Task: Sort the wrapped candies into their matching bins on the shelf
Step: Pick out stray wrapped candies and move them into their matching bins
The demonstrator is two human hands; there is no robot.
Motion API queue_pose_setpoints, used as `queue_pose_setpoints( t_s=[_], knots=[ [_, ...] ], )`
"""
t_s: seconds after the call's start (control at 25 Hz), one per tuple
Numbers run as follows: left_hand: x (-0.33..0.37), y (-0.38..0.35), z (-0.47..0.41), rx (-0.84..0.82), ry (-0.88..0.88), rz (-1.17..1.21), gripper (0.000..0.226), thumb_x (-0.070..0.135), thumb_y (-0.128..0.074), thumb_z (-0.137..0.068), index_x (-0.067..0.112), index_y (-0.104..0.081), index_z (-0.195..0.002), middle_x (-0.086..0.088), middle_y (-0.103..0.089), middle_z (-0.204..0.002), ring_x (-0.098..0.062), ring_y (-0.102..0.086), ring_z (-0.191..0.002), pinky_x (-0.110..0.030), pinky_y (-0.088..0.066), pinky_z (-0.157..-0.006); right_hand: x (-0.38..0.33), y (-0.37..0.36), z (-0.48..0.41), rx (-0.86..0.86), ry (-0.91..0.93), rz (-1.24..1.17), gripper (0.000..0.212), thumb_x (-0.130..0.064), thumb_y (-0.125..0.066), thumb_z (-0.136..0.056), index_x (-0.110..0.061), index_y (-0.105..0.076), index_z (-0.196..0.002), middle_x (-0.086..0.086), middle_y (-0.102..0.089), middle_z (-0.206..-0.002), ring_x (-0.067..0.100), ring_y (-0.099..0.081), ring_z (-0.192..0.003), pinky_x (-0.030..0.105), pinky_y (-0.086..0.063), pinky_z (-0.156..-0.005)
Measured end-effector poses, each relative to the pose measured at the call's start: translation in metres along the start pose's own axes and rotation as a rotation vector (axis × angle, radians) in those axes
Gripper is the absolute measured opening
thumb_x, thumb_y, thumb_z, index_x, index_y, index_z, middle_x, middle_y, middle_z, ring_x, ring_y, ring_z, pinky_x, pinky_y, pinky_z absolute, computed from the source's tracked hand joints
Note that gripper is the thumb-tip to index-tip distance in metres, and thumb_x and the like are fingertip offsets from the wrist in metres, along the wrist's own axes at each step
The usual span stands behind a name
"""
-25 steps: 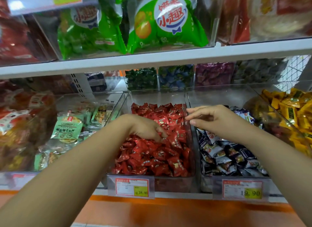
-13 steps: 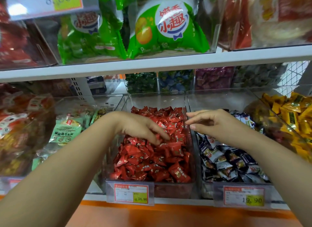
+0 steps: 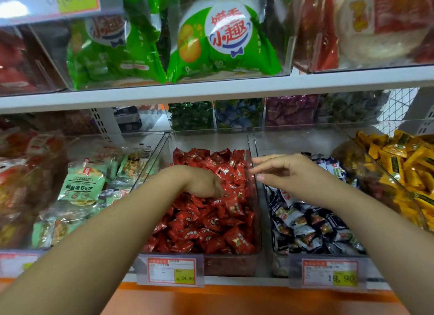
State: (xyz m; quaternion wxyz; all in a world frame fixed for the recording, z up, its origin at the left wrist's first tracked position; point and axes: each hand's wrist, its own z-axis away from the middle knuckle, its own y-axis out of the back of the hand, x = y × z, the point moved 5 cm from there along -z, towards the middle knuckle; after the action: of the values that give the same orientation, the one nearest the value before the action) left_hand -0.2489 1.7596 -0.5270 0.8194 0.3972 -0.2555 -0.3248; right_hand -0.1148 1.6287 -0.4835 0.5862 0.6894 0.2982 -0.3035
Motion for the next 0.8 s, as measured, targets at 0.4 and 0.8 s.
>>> queue_pose_setpoints(
  t_s=[0.4, 0.8],
  knots=[
    [-0.035, 0.008, 0.033, 0.064, 0.099, 0.041, 0.035, 0.026, -0.044, -0.097, 0.022, -0.053, -0.131, 0.01, -0.045, -0.141, -0.012, -0.04, -0.13, -0.029, -0.025, -0.111, -0.003, -0.001, -0.001, -0.013, 0.019, 0.076, 0.019, -0.029, -0.059, -0.089, -0.038, -0.068, -0.103, -0.025, -0.051, -0.122, -0.011, -0.051, -0.107, 0.009, -0.04, -0.088],
    [-0.049, 0.022, 0.071, 0.467, 0.122, 0.73, 0.049, 0.023, -0.051, -0.095, 0.02, -0.036, -0.142, -0.004, -0.045, -0.141, -0.02, -0.048, -0.123, -0.033, -0.033, -0.107, -0.013, -0.003, -0.001, 0.029, 0.039, 0.161, 0.011, -0.034, -0.059, -0.088, -0.037, -0.067, -0.094, -0.014, -0.057, -0.114, 0.005, -0.057, -0.096, 0.026, -0.047, -0.089]
  ],
)
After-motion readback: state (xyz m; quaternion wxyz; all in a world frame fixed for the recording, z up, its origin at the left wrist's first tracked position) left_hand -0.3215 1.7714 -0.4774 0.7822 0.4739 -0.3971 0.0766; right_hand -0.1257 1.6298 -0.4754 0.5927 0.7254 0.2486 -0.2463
